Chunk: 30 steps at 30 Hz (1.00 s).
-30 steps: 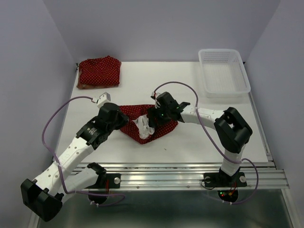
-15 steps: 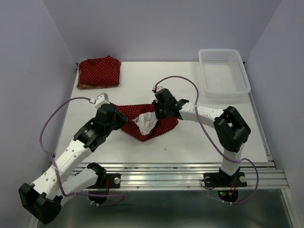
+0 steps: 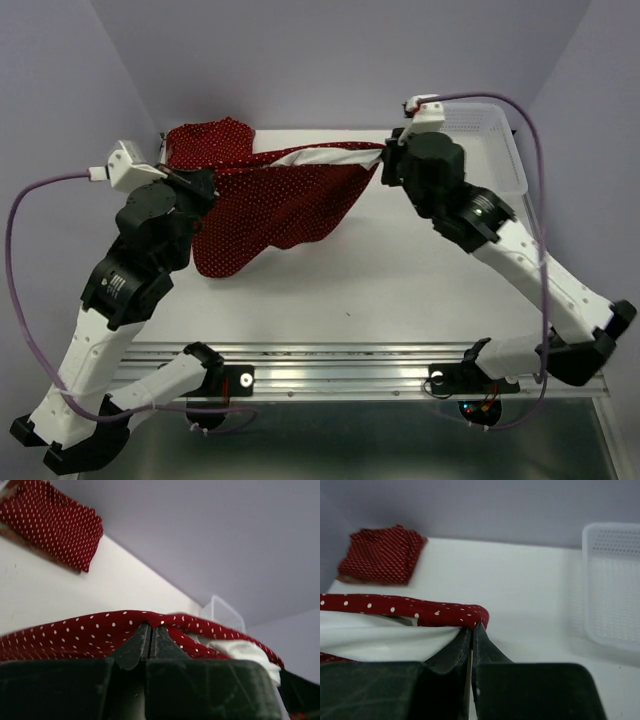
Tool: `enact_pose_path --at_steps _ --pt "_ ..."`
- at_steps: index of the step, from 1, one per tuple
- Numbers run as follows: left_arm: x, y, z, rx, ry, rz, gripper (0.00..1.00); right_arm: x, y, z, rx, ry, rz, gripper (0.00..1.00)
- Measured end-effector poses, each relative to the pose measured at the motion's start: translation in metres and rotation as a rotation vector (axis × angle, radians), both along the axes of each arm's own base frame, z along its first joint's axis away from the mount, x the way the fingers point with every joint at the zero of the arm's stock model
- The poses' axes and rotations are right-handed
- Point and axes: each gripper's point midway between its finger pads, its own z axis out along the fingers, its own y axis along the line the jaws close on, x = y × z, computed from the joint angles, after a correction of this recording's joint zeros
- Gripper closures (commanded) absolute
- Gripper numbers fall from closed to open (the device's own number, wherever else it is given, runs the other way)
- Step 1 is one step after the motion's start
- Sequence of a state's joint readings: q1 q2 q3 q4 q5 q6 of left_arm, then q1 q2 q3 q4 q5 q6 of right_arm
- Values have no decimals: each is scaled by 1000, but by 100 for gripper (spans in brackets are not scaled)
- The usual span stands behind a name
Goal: Fold and stack the skirts
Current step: Flatten the skirt out
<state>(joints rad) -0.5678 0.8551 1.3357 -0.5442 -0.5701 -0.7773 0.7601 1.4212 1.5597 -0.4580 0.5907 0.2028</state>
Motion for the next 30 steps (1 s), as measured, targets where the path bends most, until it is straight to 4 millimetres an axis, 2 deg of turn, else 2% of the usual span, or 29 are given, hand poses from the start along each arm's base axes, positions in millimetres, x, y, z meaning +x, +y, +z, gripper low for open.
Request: enact_pose_path --at_steps 2,4,5,6,9,10,11,15,17,19,21,23,25,26,27,29,30 --pt "-6 11 32 -13 -72 34 100 -25 -15 52 86 -95 37 99" --pt "-10 15 49 -27 -120 36 100 -50 -27 85 148 -161 81 99" --pt "-13 15 55 -31 -140 25 100 -68 -33 103 185 -196 131 99" --pt "-15 14 56 -30 -145 17 100 -78 -36 110 200 -210 161 99" --pt "-11 6 50 -12 -141 -19 100 -93 -29 114 189 -188 254 99" --pt "-10 3 48 -2 -137 -30 100 -93 -27 112 179 -176 264 99" --pt "-6 -1 44 15 -127 -41 100 -87 -20 102 145 -137 279 98" --pt "17 -24 25 75 -73 -108 100 -59 6 48 5 42 278 96" --pt "33 -48 6 99 -42 -182 100 -41 26 8 -76 152 292 97" --pt "44 -71 -22 123 8 -270 100 -31 41 -25 -128 243 319 99" --pt "55 -91 -57 155 92 -340 100 -26 46 -48 -165 301 317 99" --pt "62 -103 -93 188 180 -378 100 -22 40 -60 -188 334 280 99" --pt "60 -100 -120 216 245 -373 100 -17 22 -63 -178 345 223 99" --pt "57 -96 -127 227 263 -362 100 -12 -1 -62 -153 344 163 99" --pt "54 -89 -135 238 281 -346 100 -10 -15 -62 -140 345 127 99" --pt "48 -75 -136 242 285 -308 100 -8 -68 -59 -93 340 -13 99" --pt "46 -70 -130 230 270 -292 100 -9 -93 -54 -62 323 -81 99"
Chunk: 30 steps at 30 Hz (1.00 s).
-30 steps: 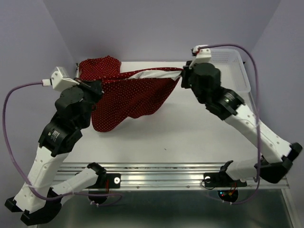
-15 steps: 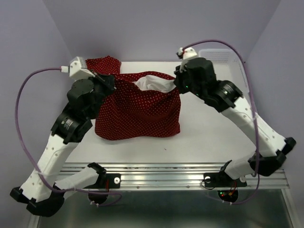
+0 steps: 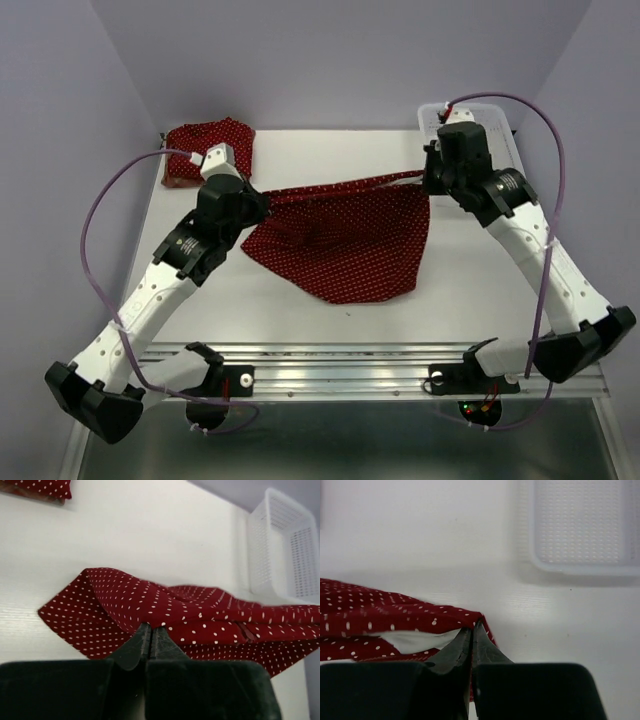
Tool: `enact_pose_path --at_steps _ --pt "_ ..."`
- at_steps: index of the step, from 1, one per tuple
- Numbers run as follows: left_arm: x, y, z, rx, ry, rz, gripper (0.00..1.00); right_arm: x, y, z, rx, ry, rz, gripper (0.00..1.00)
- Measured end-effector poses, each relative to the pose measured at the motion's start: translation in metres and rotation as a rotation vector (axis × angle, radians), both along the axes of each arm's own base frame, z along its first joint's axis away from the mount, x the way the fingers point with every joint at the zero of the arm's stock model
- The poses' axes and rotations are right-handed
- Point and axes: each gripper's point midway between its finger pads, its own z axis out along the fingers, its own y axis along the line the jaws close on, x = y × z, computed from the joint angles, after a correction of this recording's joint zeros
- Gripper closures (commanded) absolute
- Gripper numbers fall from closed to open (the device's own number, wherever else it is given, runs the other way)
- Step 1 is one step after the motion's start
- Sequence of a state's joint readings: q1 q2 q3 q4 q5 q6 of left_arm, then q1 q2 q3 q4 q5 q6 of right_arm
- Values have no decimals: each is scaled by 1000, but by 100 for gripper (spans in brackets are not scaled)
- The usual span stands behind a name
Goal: Fold and stack the skirts
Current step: Flatten the skirt out
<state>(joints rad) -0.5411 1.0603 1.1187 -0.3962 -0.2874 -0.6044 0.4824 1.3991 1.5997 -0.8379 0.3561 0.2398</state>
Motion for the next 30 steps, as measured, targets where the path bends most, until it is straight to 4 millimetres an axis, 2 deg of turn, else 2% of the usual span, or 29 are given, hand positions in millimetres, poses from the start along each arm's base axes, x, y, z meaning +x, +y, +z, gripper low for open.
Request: enact_pose_path --at_steps 2,5,7,12,14,16,17,19,20,22,24,25,26,27,28,30 --pt "-1 3 15 -37 -45 4 100 -6 -8 14 54 -44 -9 99" --pt "2 15 27 -44 -77 44 100 -10 13 30 119 -89 79 99" --pt "12 28 27 -29 -73 95 100 -5 22 28 124 -93 98 99" --pt "39 42 14 -16 -29 120 100 36 32 -15 36 0 63 99" --pt "55 44 16 -15 -21 122 100 57 34 -22 7 16 54 99" --pt "80 42 32 -15 -41 111 100 84 34 -19 -21 5 35 99" --pt "92 40 41 -17 -62 109 100 105 32 -9 -28 -27 11 99" --pt "118 33 75 -13 -100 81 100 131 26 14 -42 -86 -24 99" --pt "134 27 101 -16 -148 67 100 148 21 33 -44 -143 -48 99" --pt "154 19 150 -31 -261 38 100 163 10 74 -39 -251 -90 99" --pt "155 15 183 -42 -329 14 100 162 -1 111 -23 -342 -114 99" --pt "152 15 195 -44 -357 5 100 156 -3 130 -9 -387 -118 99" --pt "148 15 207 -48 -384 -4 100 151 -5 141 -7 -414 -114 99" --pt "143 15 216 -52 -405 -12 100 140 -7 157 1 -456 -105 99" --pt "140 15 219 -53 -410 -17 100 133 -9 163 2 -470 -98 99" --pt "127 14 222 -62 -421 -41 100 103 -17 185 17 -517 -81 99"
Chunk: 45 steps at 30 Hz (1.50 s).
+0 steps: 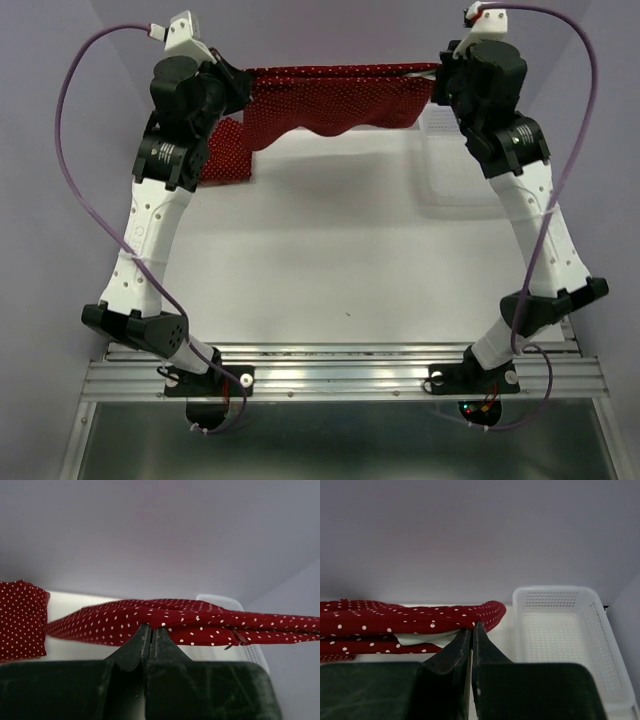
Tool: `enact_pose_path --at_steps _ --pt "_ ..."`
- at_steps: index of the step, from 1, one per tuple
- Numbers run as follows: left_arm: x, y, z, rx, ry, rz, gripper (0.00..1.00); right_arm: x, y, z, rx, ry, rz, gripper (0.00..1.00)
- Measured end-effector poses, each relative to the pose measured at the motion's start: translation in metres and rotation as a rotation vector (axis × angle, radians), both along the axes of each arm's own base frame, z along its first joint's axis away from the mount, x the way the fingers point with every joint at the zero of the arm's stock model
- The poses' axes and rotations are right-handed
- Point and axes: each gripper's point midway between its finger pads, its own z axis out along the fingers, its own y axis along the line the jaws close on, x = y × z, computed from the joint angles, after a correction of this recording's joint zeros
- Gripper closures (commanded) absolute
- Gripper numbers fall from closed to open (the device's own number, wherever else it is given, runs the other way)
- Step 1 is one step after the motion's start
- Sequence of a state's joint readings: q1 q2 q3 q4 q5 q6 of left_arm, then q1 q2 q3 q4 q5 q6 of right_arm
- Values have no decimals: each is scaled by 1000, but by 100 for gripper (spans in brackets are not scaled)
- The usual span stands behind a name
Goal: Fold and stack the skirts
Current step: Flatten the skirt out
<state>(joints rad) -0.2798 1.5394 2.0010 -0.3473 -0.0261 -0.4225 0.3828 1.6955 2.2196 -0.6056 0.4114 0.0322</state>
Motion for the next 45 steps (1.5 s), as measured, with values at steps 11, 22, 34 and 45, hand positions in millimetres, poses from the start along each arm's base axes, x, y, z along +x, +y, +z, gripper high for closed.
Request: enact_pose_path --at_steps 11,22,34,45 --pt "-98 -1 2 -77 -41 -147 100 -108 -10 24 81 -62 167 99" --pt "-133 0 42 -132 -140 -194 100 -134 -9 45 117 -116 228 99" --pt "20 -3 -18 -14 69 -31 100 14 4 -31 -96 76 39 99" --pt "-28 8 -61 -39 65 -43 100 -37 0 -68 -57 60 113 99"
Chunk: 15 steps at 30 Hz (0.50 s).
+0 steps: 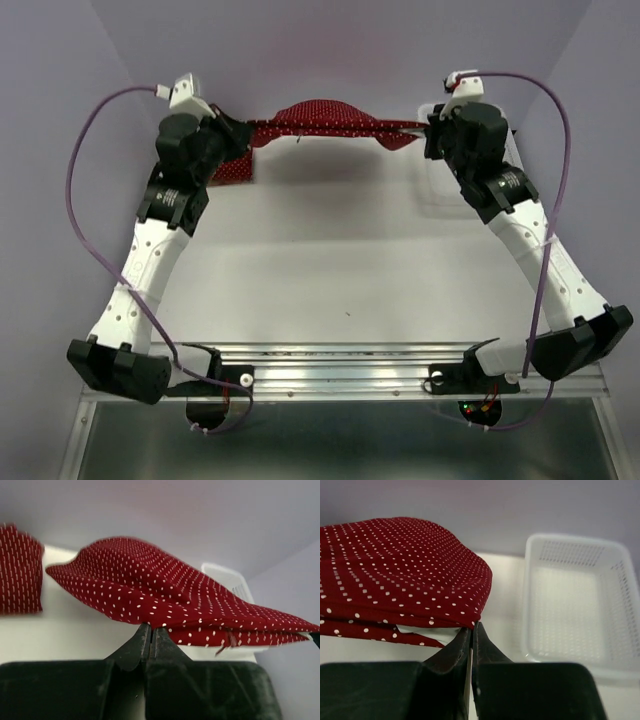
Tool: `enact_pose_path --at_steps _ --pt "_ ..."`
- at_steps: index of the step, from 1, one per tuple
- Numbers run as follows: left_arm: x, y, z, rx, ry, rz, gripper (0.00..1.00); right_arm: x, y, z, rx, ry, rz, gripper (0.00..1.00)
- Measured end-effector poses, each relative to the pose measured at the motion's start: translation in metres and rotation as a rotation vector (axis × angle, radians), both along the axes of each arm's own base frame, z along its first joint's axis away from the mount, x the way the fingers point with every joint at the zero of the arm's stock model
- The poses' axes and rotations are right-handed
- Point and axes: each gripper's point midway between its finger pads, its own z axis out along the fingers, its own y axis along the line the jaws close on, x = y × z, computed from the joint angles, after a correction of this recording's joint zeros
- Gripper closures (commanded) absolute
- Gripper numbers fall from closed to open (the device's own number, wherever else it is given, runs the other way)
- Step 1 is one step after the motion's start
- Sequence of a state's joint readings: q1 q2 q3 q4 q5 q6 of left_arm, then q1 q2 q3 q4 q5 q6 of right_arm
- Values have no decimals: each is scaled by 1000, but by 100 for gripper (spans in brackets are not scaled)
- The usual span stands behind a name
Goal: Fold and stack the skirts
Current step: Flatten the skirt out
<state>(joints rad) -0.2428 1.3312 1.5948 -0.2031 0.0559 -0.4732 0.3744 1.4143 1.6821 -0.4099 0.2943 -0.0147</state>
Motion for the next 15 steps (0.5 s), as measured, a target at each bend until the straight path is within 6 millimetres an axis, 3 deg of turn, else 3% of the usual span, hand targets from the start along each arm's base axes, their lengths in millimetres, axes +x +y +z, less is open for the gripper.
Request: enact_pose_path --at_steps 3,5,7,10,12,15 --pt "-21 0 -72 -38 77 -15 100 -13 2 -72 31 117 11 99" --pt "-33 -2 -138 -58 192 -23 100 -22 3 -126 39 234 3 99" --pt "-52 -4 -222 -65 363 -35 100 -40 1 -196 42 396 -9 99" --pt "-91 -4 -304 -71 567 -57 100 -80 -1 -265 61 585 -9 99" --pt "-112 -5 -322 -87 613 -72 100 -113 -3 -294 97 681 4 99" --pt "-139 -5 -315 -138 574 -96 100 -144 -2 -291 174 691 32 99"
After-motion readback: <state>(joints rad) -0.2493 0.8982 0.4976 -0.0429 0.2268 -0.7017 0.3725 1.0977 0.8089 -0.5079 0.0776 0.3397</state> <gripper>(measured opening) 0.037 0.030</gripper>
